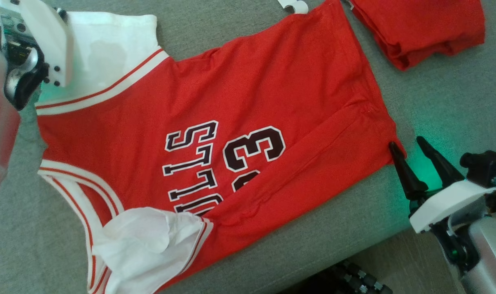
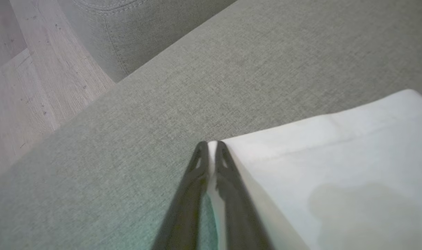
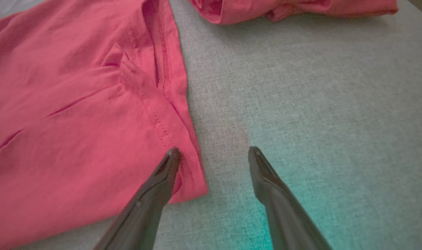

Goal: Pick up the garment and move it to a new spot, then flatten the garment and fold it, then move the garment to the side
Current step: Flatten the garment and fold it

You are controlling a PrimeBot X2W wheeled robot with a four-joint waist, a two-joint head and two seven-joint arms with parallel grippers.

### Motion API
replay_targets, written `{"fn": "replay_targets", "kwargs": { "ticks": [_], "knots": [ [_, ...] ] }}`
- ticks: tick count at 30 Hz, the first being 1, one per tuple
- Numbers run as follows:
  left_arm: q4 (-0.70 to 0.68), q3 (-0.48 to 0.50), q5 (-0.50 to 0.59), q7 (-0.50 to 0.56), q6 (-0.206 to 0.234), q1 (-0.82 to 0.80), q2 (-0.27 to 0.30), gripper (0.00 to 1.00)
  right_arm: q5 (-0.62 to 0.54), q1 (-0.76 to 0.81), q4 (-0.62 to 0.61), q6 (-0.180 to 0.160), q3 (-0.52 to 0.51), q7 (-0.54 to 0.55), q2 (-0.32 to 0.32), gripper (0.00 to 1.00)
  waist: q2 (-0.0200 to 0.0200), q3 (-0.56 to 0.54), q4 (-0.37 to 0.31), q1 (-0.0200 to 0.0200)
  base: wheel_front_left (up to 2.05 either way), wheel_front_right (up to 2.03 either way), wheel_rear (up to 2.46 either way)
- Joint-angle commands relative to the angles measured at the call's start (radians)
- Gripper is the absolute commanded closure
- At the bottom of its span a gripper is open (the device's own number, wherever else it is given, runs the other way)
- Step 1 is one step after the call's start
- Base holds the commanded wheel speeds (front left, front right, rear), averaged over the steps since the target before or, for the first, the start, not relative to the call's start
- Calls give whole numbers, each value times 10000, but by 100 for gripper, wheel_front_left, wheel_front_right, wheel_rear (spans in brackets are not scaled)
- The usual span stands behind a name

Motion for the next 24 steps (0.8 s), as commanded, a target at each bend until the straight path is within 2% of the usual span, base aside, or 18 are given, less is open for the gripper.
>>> {"fn": "replay_targets", "kwargs": {
  "ticks": [1,5,7,11,16,24],
  "knots": [
    [-162,67,-163,1,18,-350,434,100,78,-43,-143,-7,72,-134,-267,0,0,7,36,0,0,0,0],
    [-379,-286,-348,-390,18,-481,422,100,433,-166,-435,-7,176,-157,-353,0,0,-109,264,0,0,0,0],
    [-507,-463,-178,-1327,18,-645,403,100,1266,-483,-1127,-7,490,151,-699,0,0,-240,494,0,0,0,0],
    [-571,-743,-354,-2178,18,-671,140,100,1700,-1592,-1383,-7,740,854,-1306,0,0,-426,858,0,0,0,0],
    [-751,-1158,-441,-2827,18,-850,-18,100,1746,-3270,-494,-7,1070,1716,-1535,0,0,-452,1269,0,0,0,0],
    [-1076,-1972,-669,-3321,18,-1428,-192,100,907,-6341,2799,-7,1922,2522,-975,0,0,-259,1905,0,0,0,0]
  ]
}}
